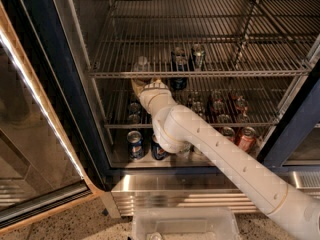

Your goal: Pick water bottle from middle shelf of fridge

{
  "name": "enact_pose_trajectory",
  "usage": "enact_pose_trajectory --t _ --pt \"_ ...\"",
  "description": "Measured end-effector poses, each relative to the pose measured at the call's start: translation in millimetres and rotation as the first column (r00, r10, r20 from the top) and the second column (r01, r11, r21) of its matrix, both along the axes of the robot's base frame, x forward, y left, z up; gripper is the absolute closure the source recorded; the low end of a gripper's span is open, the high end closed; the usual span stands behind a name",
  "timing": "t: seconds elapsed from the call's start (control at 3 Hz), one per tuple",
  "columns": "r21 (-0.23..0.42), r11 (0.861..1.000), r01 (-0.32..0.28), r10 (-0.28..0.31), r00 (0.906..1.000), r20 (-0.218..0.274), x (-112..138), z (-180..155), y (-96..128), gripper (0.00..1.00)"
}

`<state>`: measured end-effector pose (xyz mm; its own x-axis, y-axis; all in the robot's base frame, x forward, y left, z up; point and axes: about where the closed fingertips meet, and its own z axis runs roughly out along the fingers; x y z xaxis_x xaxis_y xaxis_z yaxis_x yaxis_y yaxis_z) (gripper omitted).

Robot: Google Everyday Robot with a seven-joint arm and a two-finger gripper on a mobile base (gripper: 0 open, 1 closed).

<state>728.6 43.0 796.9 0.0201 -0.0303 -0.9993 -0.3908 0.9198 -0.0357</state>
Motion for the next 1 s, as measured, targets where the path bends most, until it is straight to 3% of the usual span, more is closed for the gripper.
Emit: enact_pose_trajectory --t 1.0 --pt "0.009 1.000 -0.026 0.026 0.9995 -0.017 -73.4 -13.3 17.1 1.00"
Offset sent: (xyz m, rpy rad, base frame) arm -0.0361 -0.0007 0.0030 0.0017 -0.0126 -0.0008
